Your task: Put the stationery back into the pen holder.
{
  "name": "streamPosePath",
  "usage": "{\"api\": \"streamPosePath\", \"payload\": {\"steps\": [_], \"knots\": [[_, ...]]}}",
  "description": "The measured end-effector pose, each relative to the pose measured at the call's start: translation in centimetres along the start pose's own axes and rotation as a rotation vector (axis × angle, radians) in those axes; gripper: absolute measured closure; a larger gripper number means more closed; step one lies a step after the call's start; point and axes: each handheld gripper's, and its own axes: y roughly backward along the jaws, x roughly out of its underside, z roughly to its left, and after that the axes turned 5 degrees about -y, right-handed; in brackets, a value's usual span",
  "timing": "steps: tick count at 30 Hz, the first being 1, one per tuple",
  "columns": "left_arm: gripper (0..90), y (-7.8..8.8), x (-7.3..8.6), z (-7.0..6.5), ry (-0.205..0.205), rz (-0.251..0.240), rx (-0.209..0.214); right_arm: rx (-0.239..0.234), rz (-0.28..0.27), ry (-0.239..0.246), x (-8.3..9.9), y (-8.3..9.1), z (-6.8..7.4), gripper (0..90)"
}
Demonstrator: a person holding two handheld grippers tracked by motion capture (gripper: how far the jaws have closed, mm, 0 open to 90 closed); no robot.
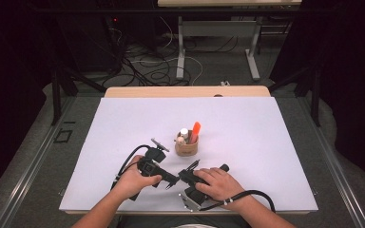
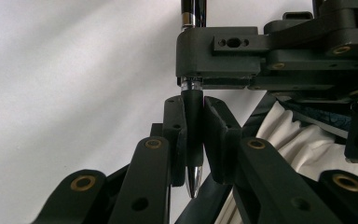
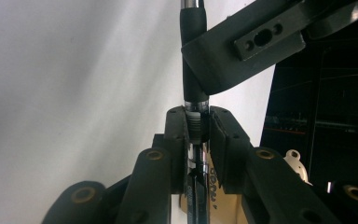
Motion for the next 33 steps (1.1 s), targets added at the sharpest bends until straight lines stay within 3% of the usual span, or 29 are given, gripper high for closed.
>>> {"api": "streamPosePath", "payload": {"steps": [6, 14, 20, 29, 33], "knots": [[79.6, 0.0, 0.0, 0.1, 0.010, -0.009, 0.009, 0.005, 0.004, 0.027, 0.0, 0.0, 0.0, 79.5], [79.2, -0.1, 0.1, 0.3, 0.015, -0.022, 0.017, 0.002, 0.016, 0.023, 0.0, 0.0, 0.1, 79.6], [71.8, 0.4, 0.1, 0.5, 0.021, -0.056, 0.022, -0.006, 0.016, 0.019, 0.2, 0.0, 0.0, 79.6], [63.8, 1.3, 0.4, 1.5, 0.038, -0.125, -0.010, 0.000, 0.016, 0.001, 0.4, 0.0, -0.2, 79.6], [58.5, 1.7, 0.6, 2.1, 0.038, -0.184, -0.057, 0.014, 0.013, -0.025, 0.6, 0.2, -0.4, 79.6]]}}
